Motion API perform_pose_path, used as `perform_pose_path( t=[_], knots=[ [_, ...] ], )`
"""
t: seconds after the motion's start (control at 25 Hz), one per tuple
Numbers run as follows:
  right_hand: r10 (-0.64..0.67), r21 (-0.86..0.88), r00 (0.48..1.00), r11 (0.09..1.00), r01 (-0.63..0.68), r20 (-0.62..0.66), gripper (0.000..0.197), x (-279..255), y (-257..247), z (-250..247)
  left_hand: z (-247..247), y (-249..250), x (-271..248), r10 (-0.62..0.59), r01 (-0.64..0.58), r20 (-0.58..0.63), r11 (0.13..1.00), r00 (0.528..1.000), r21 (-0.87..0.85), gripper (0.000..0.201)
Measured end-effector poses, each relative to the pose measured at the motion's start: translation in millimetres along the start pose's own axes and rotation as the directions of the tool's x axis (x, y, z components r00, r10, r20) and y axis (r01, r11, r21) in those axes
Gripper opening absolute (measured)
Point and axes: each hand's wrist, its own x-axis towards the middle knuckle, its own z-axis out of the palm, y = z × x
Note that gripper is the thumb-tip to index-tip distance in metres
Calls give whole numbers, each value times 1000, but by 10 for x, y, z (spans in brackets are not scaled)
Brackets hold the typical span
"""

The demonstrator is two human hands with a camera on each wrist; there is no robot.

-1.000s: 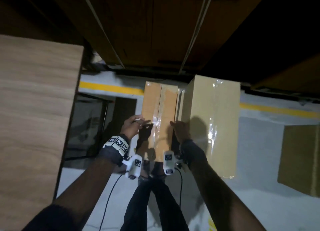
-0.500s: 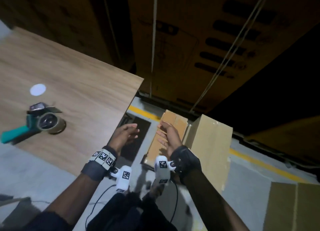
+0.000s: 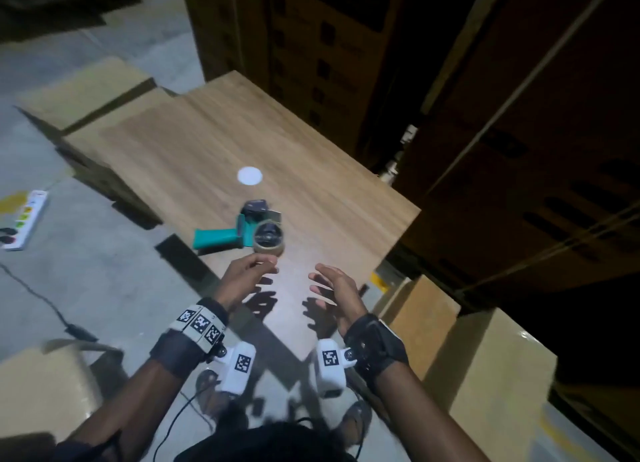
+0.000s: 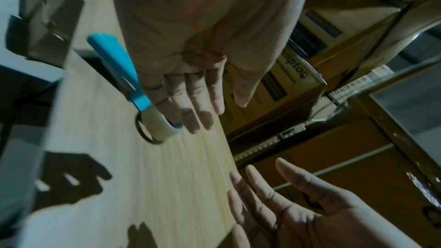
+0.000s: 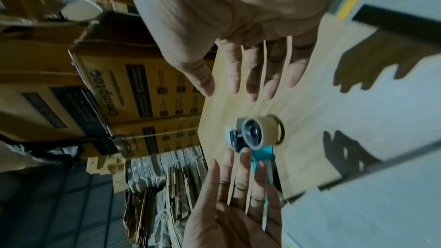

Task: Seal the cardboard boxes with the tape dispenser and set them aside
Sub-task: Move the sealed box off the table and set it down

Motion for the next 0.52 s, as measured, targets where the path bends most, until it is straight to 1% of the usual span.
perform_pose_path(
  t=[0.12, 0.2, 0.32, 0.44, 0.52],
  knots=[
    [46, -24, 997, 999, -44, 70, 23, 5, 3, 1089, -1031, -3, 21, 9, -13, -102, 999, 995, -36, 16],
    [74, -57, 990, 996, -68, 117, 27, 23, 12, 1730, -1624, 11, 14, 14, -22, -175, 999, 985, -45, 12],
    [74, -148, 977, 988, -45, 199, 20, 86, -69, 2586, -2379, 116, 24, 32, -60, -263, 993, 964, -98, 15],
    [101, -255, 965, 966, -38, 240, 8, 176, -226, 3242, -2958, 181, 82, 13, -73, -334, 983, 942, -168, 18],
    [110, -302, 952, 953, -19, 285, 10, 341, -310, 3710, -3371, 185, 160, -11, -77, -388, 974, 922, -213, 15]
  ],
)
